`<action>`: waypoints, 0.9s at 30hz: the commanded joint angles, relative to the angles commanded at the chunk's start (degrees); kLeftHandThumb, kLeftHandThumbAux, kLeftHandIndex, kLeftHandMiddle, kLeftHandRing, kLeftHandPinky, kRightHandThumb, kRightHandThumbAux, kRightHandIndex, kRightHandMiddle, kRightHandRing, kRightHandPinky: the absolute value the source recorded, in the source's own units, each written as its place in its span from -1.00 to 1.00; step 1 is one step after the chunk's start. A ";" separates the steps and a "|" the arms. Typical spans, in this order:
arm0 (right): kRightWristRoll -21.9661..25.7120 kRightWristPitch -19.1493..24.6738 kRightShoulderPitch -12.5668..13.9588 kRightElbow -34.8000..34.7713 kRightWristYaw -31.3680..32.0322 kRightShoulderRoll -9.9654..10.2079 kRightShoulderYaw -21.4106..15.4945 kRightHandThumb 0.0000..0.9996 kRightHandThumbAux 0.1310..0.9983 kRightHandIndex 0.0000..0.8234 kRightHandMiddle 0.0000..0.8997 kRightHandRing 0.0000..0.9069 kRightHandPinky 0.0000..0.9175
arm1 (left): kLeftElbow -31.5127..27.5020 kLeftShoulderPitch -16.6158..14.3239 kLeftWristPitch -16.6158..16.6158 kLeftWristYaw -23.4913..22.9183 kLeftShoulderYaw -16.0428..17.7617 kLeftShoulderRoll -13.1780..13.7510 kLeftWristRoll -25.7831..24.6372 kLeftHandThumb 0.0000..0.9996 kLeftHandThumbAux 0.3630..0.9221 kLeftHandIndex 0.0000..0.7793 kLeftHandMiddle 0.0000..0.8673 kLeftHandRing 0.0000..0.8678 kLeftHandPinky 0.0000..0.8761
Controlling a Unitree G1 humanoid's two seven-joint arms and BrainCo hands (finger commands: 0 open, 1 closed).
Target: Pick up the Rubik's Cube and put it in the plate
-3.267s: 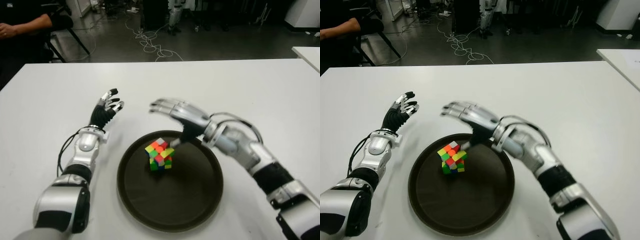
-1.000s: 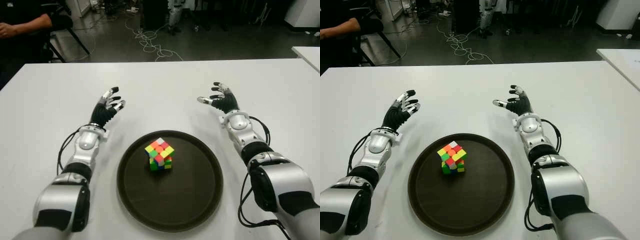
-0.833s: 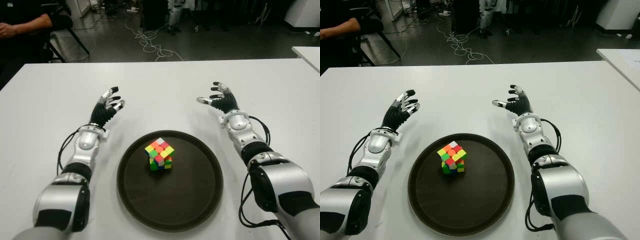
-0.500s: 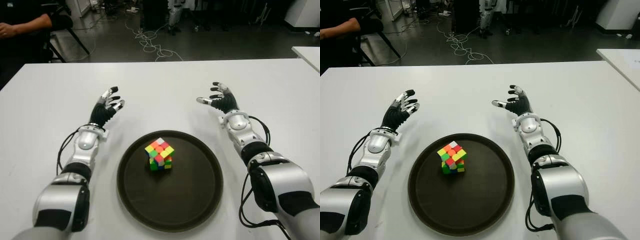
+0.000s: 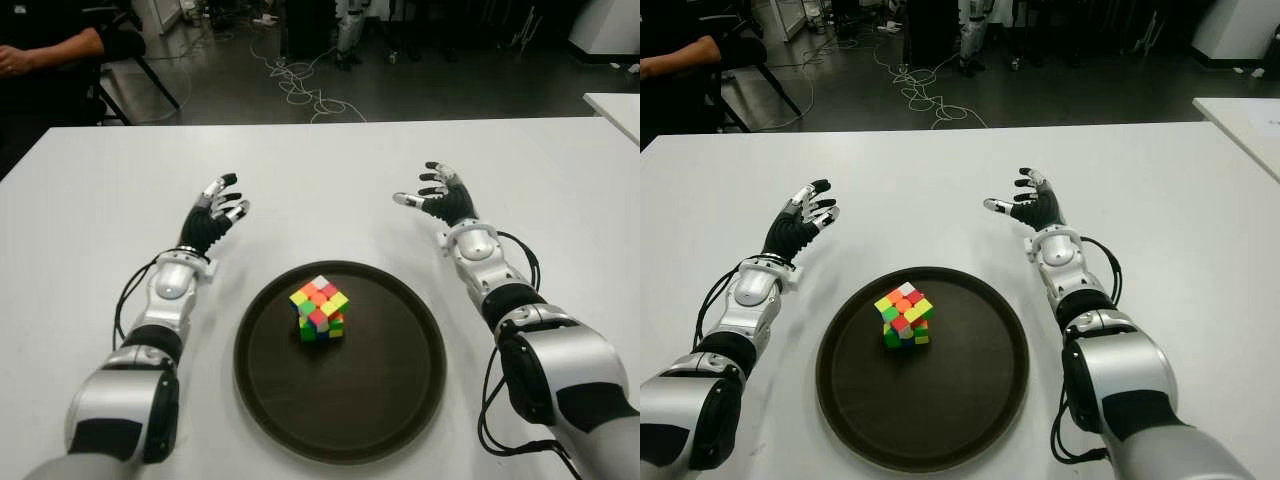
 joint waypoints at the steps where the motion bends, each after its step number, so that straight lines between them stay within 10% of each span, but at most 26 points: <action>1: 0.02 -0.08 0.01 0.00 -0.03 0.00 -0.02 -0.96 0.42 -0.64 -0.48 -0.39 -0.32 | -0.01 0.01 0.00 -0.04 0.01 0.00 -0.01 -0.66 -0.12 -0.78 -0.74 -0.67 -0.59; 27: 3.26 -8.13 2.53 -6.69 -2.21 -0.76 -2.67 -0.92 0.38 -0.61 -0.43 -0.35 -0.22 | -0.97 0.61 -1.20 -1.02 0.82 0.26 -0.80 -0.66 -0.20 -0.76 -0.70 -0.65 -0.60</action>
